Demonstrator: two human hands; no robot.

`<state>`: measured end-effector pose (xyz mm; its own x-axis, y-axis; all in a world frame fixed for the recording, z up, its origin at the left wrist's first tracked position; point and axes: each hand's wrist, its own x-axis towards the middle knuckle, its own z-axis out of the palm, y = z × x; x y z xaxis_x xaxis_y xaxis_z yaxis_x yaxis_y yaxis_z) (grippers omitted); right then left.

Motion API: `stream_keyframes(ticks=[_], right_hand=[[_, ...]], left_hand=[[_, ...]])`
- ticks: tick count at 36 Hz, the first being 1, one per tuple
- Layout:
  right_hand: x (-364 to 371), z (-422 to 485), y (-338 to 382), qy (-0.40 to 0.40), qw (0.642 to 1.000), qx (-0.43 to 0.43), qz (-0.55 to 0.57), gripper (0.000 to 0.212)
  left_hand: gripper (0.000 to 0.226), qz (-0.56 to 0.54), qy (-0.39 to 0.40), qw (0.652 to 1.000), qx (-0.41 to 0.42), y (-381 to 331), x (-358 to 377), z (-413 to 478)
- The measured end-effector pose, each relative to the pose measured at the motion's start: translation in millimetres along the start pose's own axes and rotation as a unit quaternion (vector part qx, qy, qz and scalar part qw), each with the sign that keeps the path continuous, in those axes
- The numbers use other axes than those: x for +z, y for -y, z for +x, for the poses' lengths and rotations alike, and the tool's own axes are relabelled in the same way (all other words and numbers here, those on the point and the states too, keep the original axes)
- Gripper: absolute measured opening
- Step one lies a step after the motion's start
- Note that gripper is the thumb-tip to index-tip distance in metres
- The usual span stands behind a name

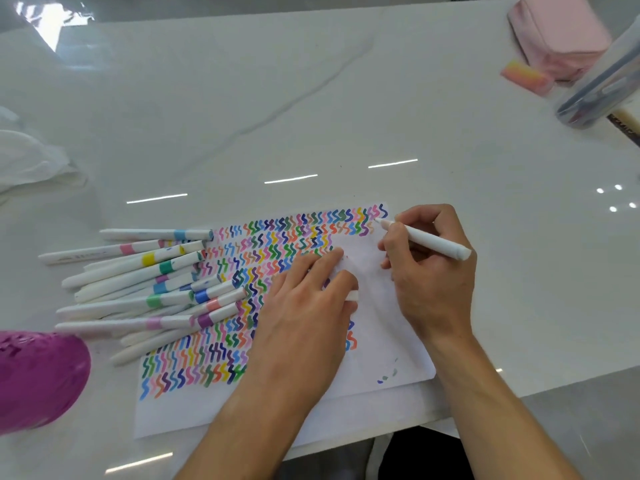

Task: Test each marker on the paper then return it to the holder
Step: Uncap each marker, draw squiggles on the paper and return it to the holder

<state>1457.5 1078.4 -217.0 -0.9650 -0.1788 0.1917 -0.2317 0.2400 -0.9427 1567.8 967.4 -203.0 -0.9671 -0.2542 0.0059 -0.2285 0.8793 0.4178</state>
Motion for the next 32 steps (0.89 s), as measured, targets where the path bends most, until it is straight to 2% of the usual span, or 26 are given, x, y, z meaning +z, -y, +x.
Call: stream_keyframes(ticks=[10,18,27,32], right_hand=[[-13,-5,12,0.006,1.0,0.028,0.008,0.01],[-28,-21,-10,-0.041,0.993,0.019,-0.106,0.007],[-26,-17,-15,-0.038,0.994,0.028,-0.094,0.017],[-22,-16,-16,-0.047,0.996,0.047,-0.053,0.016]], left_hand=[[0.016,-0.027,-0.018,0.999,-0.015,-1,2,-7],[0.016,-0.034,-0.03,0.999,-0.022,-1,4,-7],[0.016,-0.025,-0.034,0.999,-0.003,-2,8,-12],[0.016,-0.024,-0.043,0.999,-0.008,-4,10,-9]])
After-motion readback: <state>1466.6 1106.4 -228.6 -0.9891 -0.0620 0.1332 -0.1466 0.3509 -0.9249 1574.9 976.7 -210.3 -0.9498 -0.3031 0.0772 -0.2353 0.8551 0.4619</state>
